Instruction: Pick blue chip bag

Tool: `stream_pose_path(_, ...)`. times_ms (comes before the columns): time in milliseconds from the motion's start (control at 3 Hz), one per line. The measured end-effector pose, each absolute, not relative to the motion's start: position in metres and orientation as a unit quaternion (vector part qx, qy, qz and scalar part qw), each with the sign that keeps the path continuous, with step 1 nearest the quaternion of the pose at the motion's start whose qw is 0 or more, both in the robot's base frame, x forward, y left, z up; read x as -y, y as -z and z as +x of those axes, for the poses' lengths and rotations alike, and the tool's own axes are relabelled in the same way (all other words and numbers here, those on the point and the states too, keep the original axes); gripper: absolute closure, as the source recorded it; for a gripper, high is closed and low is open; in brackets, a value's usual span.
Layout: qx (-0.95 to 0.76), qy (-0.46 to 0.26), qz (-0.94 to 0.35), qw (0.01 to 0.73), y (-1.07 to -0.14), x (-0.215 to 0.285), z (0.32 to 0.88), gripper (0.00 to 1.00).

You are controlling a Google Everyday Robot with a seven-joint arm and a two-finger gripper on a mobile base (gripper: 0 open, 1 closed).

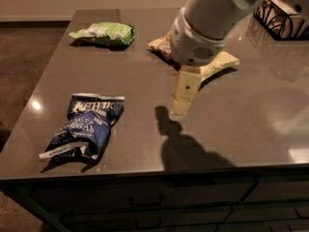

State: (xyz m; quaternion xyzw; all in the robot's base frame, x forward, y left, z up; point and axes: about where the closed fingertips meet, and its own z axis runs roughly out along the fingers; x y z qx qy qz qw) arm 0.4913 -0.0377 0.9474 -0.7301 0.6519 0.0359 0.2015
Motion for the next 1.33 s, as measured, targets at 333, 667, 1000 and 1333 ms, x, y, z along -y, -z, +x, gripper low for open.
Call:
stream_pose_path(333, -0.618, -0.048, -0.76, 0.196, -0.935, -0.006, 0.488, 0.0)
stream_pose_path(667, -0.589, -0.057, -0.785, 0.183, -0.919, -0.046, 0.482, 0.0)
stream_pose_path(1000, -0.567, -0.06, -0.805, 0.162, -0.894, -0.075, 0.477, 0.0)
stream_pose_path(1333, -0.553, -0.065, -0.818, 0.144, -0.874, -0.092, 0.472, 0.0)
